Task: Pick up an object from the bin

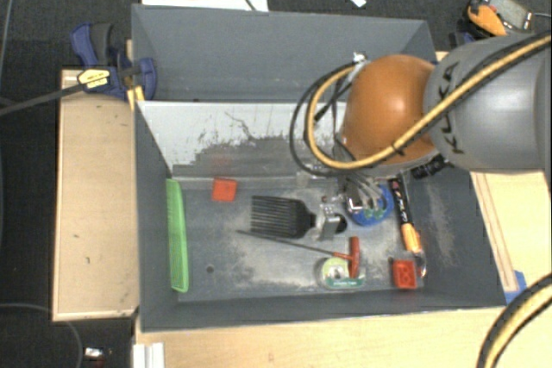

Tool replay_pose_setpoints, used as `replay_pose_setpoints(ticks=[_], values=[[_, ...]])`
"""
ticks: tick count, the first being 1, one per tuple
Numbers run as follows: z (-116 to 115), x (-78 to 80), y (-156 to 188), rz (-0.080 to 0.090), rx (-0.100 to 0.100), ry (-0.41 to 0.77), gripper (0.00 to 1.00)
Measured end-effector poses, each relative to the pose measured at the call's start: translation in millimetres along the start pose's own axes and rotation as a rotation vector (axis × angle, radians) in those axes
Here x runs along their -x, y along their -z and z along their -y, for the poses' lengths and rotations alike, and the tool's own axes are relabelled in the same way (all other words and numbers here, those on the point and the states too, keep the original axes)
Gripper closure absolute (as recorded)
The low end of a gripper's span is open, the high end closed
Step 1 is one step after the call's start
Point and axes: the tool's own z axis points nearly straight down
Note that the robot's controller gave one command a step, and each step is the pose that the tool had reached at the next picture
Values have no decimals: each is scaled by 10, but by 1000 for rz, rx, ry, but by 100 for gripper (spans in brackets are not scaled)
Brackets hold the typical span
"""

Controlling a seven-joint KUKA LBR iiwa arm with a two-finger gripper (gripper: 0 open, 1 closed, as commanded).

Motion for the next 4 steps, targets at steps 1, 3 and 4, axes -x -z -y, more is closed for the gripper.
replay_pose_setpoints(ticks=[1,3,4], values=[[244,-10,-713,2,0,-75,0],[100,-108,-678,11,3,-182,100],[100,-119,-359,7,3,-183,100]])
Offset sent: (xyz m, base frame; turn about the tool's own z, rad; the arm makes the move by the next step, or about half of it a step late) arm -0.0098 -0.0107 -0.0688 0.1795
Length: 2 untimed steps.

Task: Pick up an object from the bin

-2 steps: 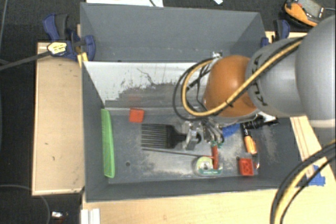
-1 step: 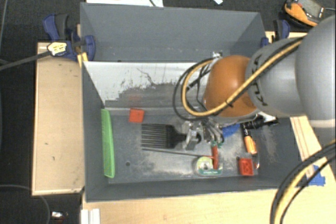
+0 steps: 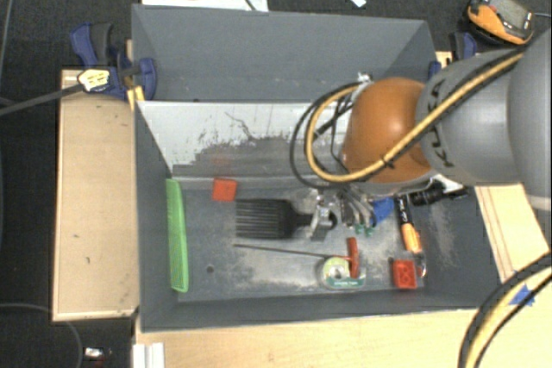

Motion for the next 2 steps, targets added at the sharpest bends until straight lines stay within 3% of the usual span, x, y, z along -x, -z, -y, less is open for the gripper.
replay_pose_setpoints(ticks=[2], values=[[-9,34,527,8,2,0,100]])
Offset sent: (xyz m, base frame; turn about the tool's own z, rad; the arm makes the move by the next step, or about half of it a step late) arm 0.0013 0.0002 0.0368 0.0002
